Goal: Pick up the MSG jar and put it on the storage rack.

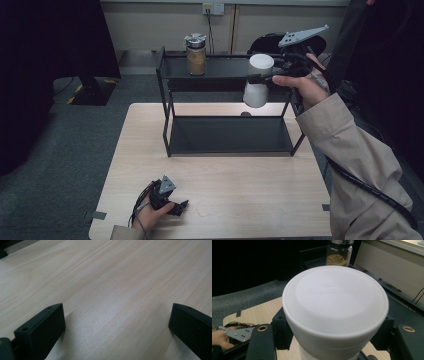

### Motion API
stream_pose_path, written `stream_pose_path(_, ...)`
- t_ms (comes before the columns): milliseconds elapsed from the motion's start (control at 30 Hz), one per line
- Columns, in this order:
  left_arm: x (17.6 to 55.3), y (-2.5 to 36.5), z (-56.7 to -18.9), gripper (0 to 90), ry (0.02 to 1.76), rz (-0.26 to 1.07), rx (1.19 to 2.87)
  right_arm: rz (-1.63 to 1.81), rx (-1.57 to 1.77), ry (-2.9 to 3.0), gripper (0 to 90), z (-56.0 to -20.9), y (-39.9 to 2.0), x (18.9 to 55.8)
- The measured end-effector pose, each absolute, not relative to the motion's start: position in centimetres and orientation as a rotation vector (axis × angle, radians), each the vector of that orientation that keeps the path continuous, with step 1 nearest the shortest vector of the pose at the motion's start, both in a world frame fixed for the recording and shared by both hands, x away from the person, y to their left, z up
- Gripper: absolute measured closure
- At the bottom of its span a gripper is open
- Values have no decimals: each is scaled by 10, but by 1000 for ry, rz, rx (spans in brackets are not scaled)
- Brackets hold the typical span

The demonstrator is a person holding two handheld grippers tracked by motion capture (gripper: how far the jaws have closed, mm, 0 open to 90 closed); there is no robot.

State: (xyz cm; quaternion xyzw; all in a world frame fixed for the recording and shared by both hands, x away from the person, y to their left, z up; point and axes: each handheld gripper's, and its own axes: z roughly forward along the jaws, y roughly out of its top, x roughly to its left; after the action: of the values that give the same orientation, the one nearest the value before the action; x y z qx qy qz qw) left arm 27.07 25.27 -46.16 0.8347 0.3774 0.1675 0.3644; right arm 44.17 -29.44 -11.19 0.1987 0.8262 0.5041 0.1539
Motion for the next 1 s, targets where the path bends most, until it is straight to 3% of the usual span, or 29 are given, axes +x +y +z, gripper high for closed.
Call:
stream_pose_path(500, 271, 253, -462, 0, 971, 430, 2144, 1422, 664, 2306, 342, -87, -286, 470)
stream_pose_path(1000, 271, 253, -462, 0, 971, 430, 2145, 1393, 782, 2237, 342, -84, -270, 505)
